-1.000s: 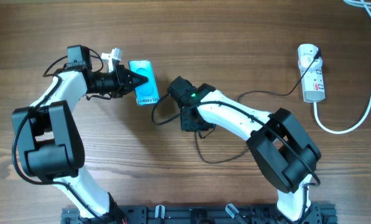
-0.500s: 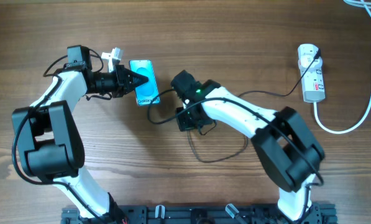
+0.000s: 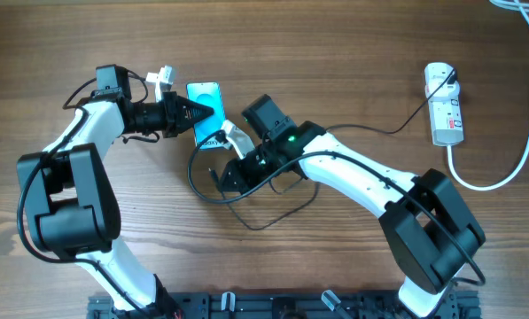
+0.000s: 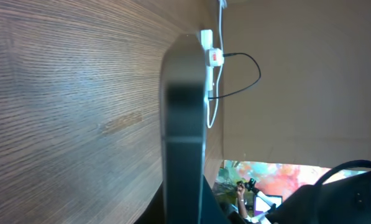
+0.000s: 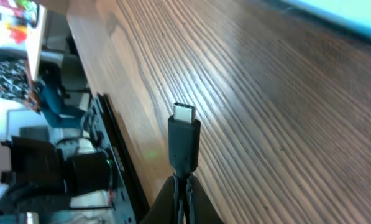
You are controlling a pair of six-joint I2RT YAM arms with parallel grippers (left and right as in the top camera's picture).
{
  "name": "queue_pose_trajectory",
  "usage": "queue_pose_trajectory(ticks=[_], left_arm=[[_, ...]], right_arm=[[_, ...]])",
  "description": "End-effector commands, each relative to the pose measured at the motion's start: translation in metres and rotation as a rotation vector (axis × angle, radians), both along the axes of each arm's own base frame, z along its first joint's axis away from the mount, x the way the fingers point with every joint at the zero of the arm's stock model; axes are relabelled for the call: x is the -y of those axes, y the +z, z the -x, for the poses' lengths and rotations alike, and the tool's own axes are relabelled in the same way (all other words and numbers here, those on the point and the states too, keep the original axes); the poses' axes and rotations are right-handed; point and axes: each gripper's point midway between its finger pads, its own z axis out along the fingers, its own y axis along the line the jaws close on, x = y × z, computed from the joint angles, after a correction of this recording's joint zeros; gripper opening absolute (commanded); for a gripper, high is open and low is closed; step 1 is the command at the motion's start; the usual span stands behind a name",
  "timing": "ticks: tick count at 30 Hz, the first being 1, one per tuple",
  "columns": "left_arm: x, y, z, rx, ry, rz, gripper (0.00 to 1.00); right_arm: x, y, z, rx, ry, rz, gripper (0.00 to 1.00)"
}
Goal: Plug charger to phone and switch on socket
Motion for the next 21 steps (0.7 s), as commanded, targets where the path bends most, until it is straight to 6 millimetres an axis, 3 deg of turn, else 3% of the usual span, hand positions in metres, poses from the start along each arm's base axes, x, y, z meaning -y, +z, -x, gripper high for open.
queue_pose_trajectory(ticks=[1,6,12,21], left_arm=[[0.004,0.01,0.002,0.031,-0.022,0.057,0.04],[0.004,0.011,0.0,0.05,-0.024,0.057,0.04],[0.004,0.011,0.0,0.052,-0.024,0.056,0.04],[0.004,0.013,0.001,0.049,-0.026,0.073,0.04]], right_arm=[[-0.007,0.01,-0.001,-0.064,-0.045,-0.041,0.04],[-0.003,0.005,-0.024,-0.029,-0.152,-0.001,0.04],[0.002,0.007,-0.035,-0.04,-0.19,-0.009,0.04],[0.0,0.008,-0.035,-0.033,-0.188,-0.017,0.04]])
